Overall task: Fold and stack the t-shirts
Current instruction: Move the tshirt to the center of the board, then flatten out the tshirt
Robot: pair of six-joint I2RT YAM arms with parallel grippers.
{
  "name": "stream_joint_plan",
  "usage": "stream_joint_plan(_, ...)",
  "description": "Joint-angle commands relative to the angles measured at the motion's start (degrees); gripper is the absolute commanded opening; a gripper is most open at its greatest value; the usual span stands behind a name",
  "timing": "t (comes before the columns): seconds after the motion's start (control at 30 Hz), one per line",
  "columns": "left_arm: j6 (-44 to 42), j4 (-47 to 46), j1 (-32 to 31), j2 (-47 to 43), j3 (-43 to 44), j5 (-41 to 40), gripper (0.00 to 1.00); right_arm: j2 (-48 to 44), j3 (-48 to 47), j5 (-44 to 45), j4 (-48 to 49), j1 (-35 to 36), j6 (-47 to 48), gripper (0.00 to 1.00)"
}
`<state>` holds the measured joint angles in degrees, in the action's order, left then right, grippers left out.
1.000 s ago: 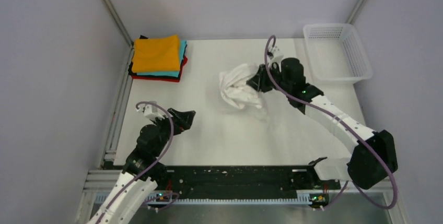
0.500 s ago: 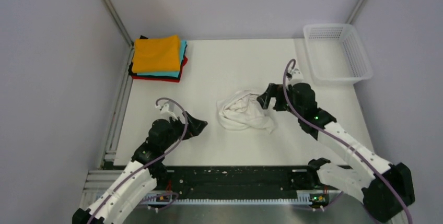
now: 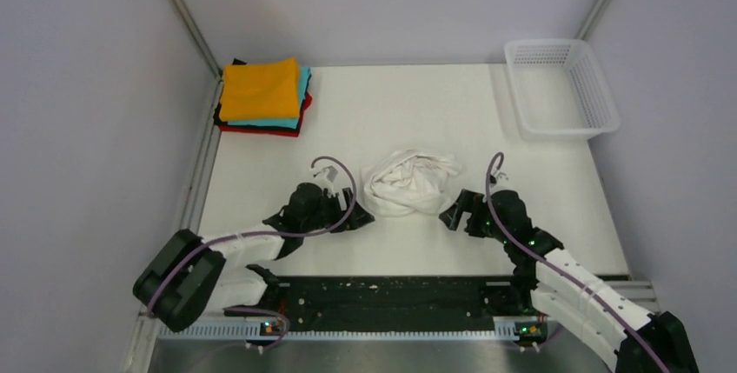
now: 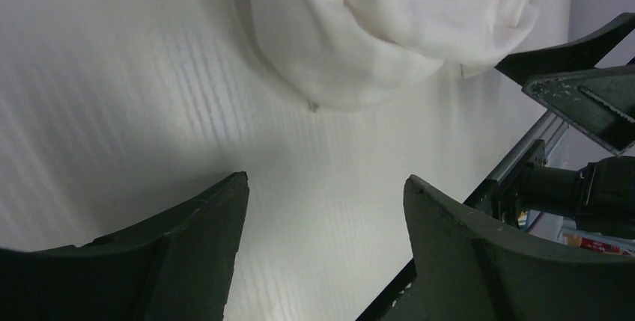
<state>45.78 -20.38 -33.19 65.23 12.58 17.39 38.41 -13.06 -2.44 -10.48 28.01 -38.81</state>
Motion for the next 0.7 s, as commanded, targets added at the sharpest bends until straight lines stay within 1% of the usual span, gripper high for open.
stream_joint_plan(0.0,-0.9,-8.7,-4.2,9.7,6.2,-4.8,0.77,0.9,2.2,-0.9,8.9,0.7,-1.9,0.90)
stream_joint_plan(0.13,-0.2,-12.9,-5.0,18.5,10.7,-6.1,0.68,3.6,4.9,-0.2,15.3,0.6,-1.8,0.81)
stream_joint_plan(0.27,0.5,-12.8,-5.0,26.5,14.9,-14.0,0.57,8.4,5.5,-1.5,20.3,0.6,-0.6,0.71)
stream_joint_plan(0.3,0.2,-13.6,-4.9,28.1,15.3,-16.2,0.54,9.4,5.5,-1.9,21.4,0.6,-0.2,0.67)
stream_joint_plan(0.33,0.1,-14.0,-4.8,29.3,15.7,-18.7,0.50,10.4,5.6,-2.2,22.7,0.6,0.3,0.60)
stream_joint_plan(0.4,-0.3,-14.3,-4.8,30.9,17.0,-18.7,0.42,12.4,6.1,-2.3,26.3,0.6,0.3,0.56)
stream_joint_plan(0.43,-0.4,-14.8,-4.8,31.6,17.6,-18.0,0.36,13.4,6.1,-2.3,27.7,0.7,0.2,0.53)
stream_joint_plan(0.47,-0.6,-15.6,-4.8,32.1,18.1,-17.8,0.27,14.7,6.2,-2.2,29.1,0.7,0.2,0.52)
stream_joint_plan(0.5,-0.7,-15.9,-4.8,32.4,18.5,-15.7,0.16,15.9,6.1,-2.0,30.5,0.7,0.0,0.50)
stream_joint_plan(0.53,-0.7,-15.9,-4.8,32.4,19.1,-14.7,0.03,17.0,5.8,-2.0,31.9,0.6,0.1,0.47)
stream_joint_plan(0.57,-0.9,-15.9,-4.8,32.2,19.4,-14.0,0.00,18.3,5.7,-1.8,33.4,0.6,0.1,0.46)
stream_joint_plan(0.67,-1.8,-15.7,-4.8,29.7,19.2,-14.1,0.00,21.5,5.0,0.1,38.5,0.6,0.6,0.45)
